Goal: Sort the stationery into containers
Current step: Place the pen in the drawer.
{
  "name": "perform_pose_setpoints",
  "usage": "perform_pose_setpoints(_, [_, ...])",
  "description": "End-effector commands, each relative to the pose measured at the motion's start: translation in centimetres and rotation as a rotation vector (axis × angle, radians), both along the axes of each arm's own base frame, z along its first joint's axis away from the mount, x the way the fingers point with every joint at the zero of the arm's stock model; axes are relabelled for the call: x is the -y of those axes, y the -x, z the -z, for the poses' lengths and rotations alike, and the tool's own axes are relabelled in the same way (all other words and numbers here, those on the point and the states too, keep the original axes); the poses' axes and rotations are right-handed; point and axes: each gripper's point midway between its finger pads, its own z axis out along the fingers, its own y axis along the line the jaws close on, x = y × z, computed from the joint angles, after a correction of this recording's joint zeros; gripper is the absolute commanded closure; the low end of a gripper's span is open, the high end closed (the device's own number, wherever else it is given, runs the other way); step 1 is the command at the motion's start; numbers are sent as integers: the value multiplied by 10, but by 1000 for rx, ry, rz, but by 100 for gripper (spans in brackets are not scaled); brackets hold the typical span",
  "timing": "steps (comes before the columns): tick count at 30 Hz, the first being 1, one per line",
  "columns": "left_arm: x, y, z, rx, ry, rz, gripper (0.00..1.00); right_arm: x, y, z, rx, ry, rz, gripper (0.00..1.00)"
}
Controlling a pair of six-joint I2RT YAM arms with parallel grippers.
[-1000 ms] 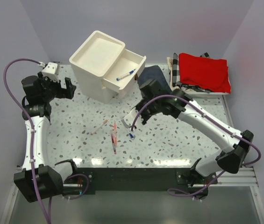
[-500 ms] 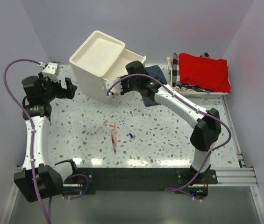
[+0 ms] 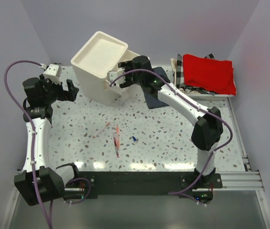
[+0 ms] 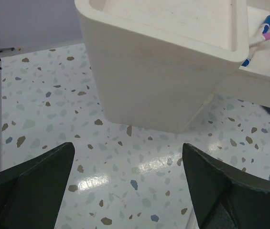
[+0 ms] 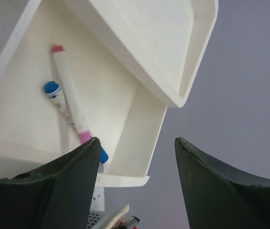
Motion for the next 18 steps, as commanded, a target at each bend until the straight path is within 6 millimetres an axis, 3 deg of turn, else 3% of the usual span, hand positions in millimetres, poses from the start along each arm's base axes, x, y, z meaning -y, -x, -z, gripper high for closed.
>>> perform_pose_setpoints(1, [-4, -5, -12, 31, 3, -7, 0, 7, -14, -51, 124, -146, 81, 30])
perform_pose_setpoints(4, [-4, -5, -11, 29, 7, -8, 0, 16, -8, -78, 123, -239, 122, 29])
perform_pose_setpoints(5, [-3, -4, -11, 28, 6, -6, 0, 21, 2, -96, 109, -306, 130, 29])
perform_pose_setpoints(6, [-4, -4, -12, 29, 5, -9, 0, 23, 9, -100, 88, -331, 126, 29])
perform_pose_setpoints(7, [-4, -3, -14, 32, 0, -9, 0, 21, 26, -92, 4, -320, 74, 28])
perform_pose_setpoints(8, [-4, -2, -15, 33, -2, -13, 0, 23, 47, -98, -49, -326, 20, 28])
perform_pose_setpoints(9, [-4, -2, -16, 35, -6, -14, 0, 19, 69, -88, -122, -289, -67, 28])
perform_pose_setpoints(10, [-6, -1, -19, 41, -12, -19, 0, 14, 107, -52, -292, -199, -196, 29])
perform_pose_setpoints(11, [-7, -2, -21, 46, -18, -28, 0, 15, 133, -40, -356, -150, -276, 29])
perform_pose_setpoints(13, [-8, -2, -27, 62, -26, -32, 0, 16, 170, -4, -549, -112, -309, 31])
perform_pose_setpoints(14, [-9, -2, -30, 70, -26, -39, 0, 16, 184, 14, -677, -136, -274, 32])
perform_pose_setpoints(16, [-10, -1, -39, 88, -15, -55, 0, 10, 192, 29, -833, -229, -189, 34])
perform_pose_setpoints(17, [-12, -1, -41, 89, -12, -71, 0, 9, 204, 49, -1003, -313, -64, 34])
perform_pose_setpoints(18, [-13, -1, -49, 103, -9, -81, 0, 9, 208, 49, -1036, -372, -5, 34])
